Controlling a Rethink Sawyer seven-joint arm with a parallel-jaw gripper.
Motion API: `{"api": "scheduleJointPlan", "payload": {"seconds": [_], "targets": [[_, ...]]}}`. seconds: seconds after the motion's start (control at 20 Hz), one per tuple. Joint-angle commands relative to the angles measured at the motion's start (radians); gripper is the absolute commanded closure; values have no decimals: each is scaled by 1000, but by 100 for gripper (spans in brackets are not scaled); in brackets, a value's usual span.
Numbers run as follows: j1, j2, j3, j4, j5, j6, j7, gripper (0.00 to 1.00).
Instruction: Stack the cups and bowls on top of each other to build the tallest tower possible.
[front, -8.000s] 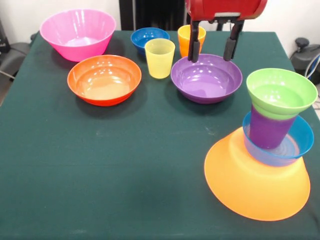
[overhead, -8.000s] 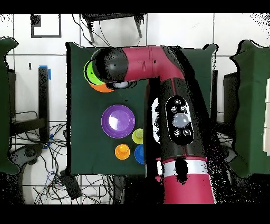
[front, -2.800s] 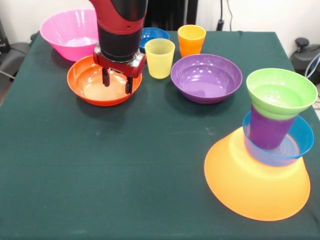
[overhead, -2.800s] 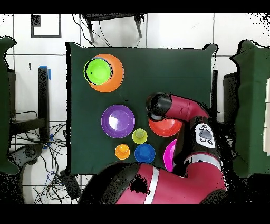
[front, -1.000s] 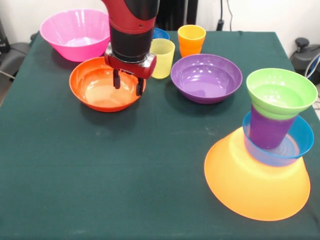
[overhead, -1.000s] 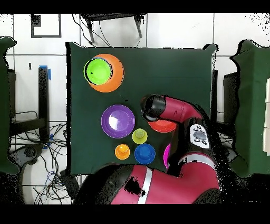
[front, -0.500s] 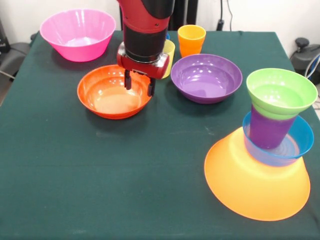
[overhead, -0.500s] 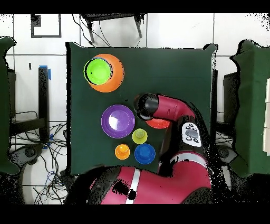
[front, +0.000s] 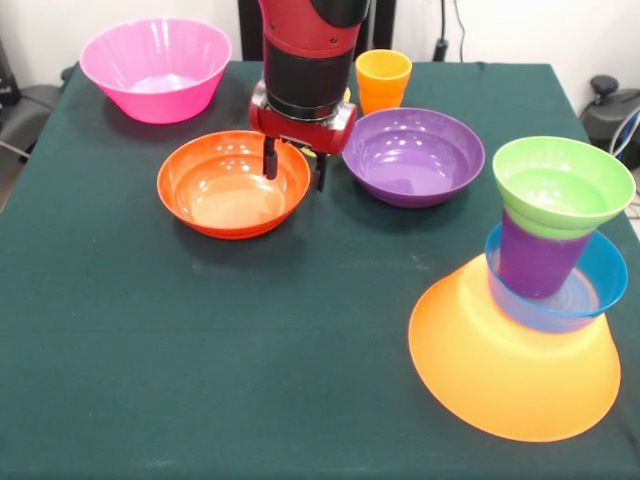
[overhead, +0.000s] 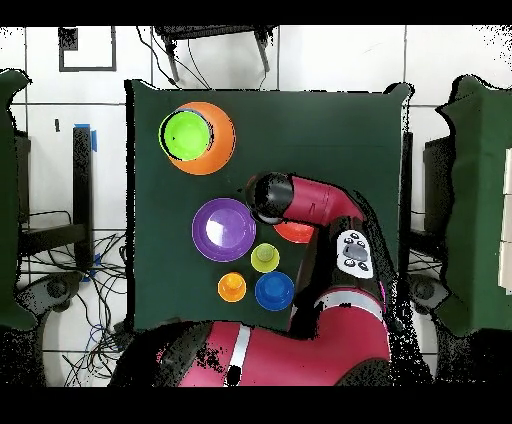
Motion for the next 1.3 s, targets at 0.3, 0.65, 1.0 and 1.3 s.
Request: {"api": "scheduleJointPlan", "payload": {"seconds": [0.3,0.65,1.0,1.3], "targets": [[23,44,59,-37,27,-24,143,0],[20,73,70,-29,30,-82,156,0],[30,85,82,3,54,-148,188,0],[46,110,48,-12,52,-170,183,0]]}}
